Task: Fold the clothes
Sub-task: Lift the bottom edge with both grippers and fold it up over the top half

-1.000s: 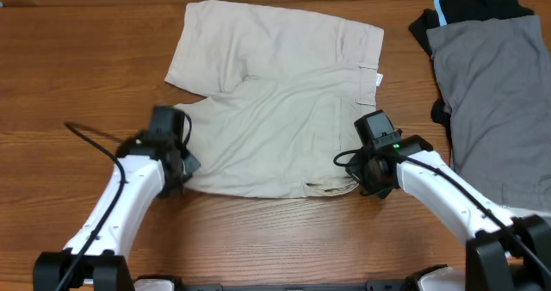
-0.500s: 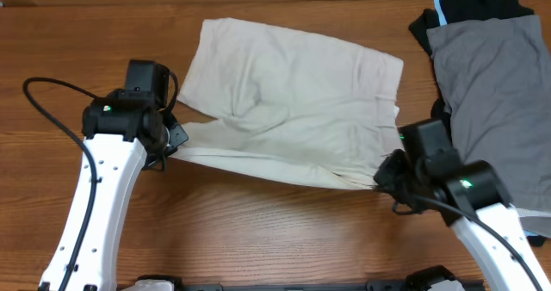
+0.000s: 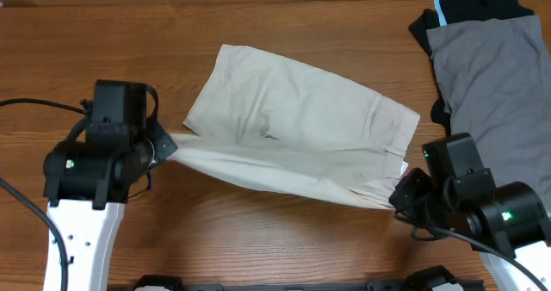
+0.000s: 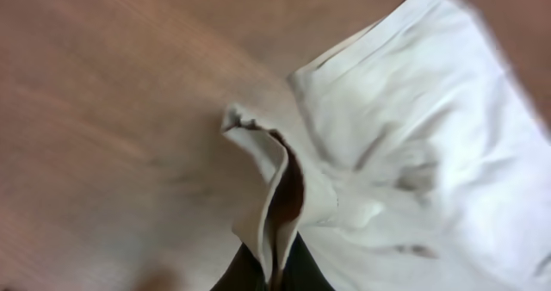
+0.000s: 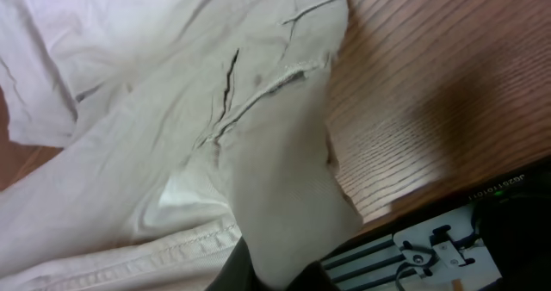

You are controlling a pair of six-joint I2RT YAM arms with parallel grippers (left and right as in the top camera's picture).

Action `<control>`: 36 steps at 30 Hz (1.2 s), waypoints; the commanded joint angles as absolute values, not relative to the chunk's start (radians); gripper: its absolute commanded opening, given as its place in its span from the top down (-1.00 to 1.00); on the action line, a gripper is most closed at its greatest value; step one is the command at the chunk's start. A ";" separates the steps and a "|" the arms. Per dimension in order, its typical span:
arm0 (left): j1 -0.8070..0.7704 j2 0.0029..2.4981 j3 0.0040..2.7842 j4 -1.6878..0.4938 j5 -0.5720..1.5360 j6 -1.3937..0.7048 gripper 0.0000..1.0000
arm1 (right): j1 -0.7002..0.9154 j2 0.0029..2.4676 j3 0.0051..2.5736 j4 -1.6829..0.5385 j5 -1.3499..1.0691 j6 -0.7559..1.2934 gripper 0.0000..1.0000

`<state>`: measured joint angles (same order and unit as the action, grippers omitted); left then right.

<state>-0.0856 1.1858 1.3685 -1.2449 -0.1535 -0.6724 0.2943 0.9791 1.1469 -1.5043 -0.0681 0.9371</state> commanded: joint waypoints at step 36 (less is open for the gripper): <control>-0.208 1.980 1.388 -0.150 -0.235 -0.598 0.65 | 0.021 1.691 1.003 -0.538 0.115 0.776 0.82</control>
<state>-0.2020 1.9423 1.3697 -0.1802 -0.1680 -0.6113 0.0399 1.6527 1.0130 -0.5739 0.0418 0.7937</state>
